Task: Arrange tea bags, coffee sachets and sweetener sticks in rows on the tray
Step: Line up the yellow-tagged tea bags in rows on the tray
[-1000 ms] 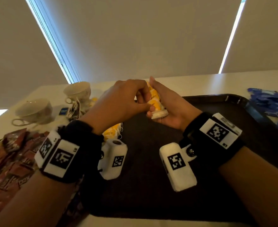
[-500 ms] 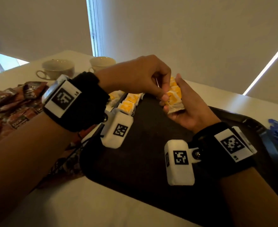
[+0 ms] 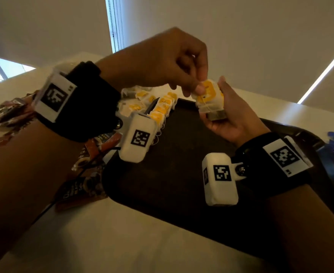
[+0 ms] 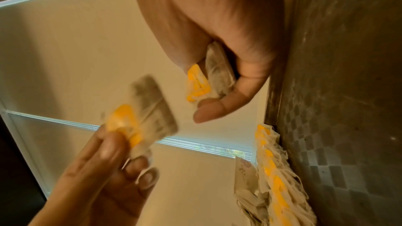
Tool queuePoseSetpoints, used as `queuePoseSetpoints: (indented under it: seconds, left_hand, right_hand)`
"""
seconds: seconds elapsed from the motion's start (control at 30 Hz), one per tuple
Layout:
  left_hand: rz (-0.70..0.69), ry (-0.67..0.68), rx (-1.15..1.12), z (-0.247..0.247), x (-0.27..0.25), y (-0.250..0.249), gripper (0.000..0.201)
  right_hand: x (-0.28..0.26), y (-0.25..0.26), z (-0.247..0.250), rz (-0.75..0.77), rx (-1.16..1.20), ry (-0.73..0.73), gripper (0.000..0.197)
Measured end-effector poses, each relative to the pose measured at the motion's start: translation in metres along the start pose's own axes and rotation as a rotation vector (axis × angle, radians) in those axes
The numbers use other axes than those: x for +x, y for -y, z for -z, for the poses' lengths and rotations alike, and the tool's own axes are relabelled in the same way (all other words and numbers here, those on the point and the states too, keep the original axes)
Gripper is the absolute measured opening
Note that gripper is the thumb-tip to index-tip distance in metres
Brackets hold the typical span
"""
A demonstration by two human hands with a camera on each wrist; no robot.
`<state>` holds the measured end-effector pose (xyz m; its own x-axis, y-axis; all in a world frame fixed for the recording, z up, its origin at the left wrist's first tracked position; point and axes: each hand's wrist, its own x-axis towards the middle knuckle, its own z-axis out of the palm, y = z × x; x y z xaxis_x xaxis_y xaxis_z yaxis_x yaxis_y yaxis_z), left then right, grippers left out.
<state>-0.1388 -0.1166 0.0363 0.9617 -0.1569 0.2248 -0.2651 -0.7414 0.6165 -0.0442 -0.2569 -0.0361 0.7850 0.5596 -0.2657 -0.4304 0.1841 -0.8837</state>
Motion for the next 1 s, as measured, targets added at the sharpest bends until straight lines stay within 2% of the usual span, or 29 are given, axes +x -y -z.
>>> queuePoseSetpoints:
  seconds: [0.07, 0.13, 0.2, 0.33, 0.43, 0.6, 0.7, 1.0]
  left_hand:
    - [0.008, -0.032, -0.001, 0.009, -0.008, -0.004, 0.017]
    - [0.039, 0.004, 0.022, 0.018, -0.017, -0.006, 0.019]
    - [0.109, 0.152, 0.084, 0.025, -0.024, -0.004, 0.019]
    - [0.29, 0.586, 0.169, 0.022, -0.035, 0.021, 0.017]
    - [0.362, 0.703, 0.214, 0.01, -0.038, 0.044, 0.022]
    - [0.369, 0.612, 0.343, -0.002, -0.034, 0.074, 0.016]
    - [0.332, 0.528, 0.341, -0.004, -0.033, 0.081, 0.013]
    - [0.292, 0.476, 0.292, 0.003, -0.026, 0.077, 0.01]
  right_hand:
    - [0.002, 0.002, 0.003, -0.004, 0.007, -0.021, 0.041]
    - [0.003, 0.002, 0.003, -0.018, 0.026, -0.035, 0.039]
    - [0.003, 0.002, 0.002, -0.02, 0.054, -0.043, 0.039]
    - [0.001, 0.003, 0.002, -0.022, 0.041, -0.042, 0.041]
    - [0.001, 0.002, 0.001, -0.022, 0.025, -0.045, 0.041]
    - [-0.001, 0.001, 0.001, -0.025, 0.017, -0.046, 0.04]
    - [-0.001, 0.002, 0.003, -0.022, 0.012, -0.041, 0.041]
    - [-0.001, 0.001, 0.001, -0.02, -0.021, -0.036, 0.04]
